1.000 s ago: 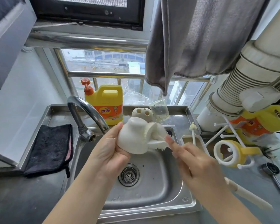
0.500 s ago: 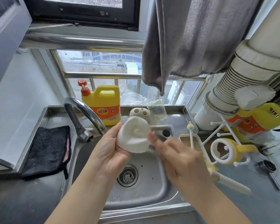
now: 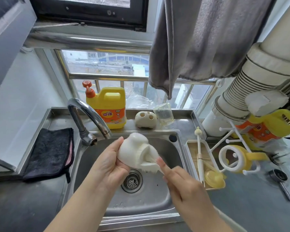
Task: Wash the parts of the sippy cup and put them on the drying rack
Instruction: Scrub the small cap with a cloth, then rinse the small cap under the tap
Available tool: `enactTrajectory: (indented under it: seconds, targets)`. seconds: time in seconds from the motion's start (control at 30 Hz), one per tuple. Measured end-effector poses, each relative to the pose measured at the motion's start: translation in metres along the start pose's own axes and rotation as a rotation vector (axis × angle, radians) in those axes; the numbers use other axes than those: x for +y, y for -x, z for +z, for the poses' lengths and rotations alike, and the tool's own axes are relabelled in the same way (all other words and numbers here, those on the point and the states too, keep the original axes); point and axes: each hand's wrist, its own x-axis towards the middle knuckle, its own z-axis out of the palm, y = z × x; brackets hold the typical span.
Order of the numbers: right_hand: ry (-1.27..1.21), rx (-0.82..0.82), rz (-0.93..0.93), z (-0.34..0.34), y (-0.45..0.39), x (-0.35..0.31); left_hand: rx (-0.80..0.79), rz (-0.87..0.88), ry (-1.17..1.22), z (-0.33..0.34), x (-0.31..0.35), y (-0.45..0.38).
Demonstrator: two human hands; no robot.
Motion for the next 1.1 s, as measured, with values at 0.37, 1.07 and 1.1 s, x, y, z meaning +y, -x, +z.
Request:
enactTrajectory:
  seconds: [0.37, 1.07, 1.1]
  targets:
    - [-0.665, -0.279, 0.803, 0.033, -0.013, -0.004, 0.096, 0.069, -0.412, -0.088, -0.005, -0.016]
    - [-0.848, -0.686, 1.274, 0.126, -0.085, -0.008, -0.214, 1.133, -1.879, -0.178, -0.005, -0.089]
    - [-0.877, -0.7, 1.27, 0.126, -0.087, -0.008, -0.213, 1.183, -1.91, -0.179, -0.004, -0.093]
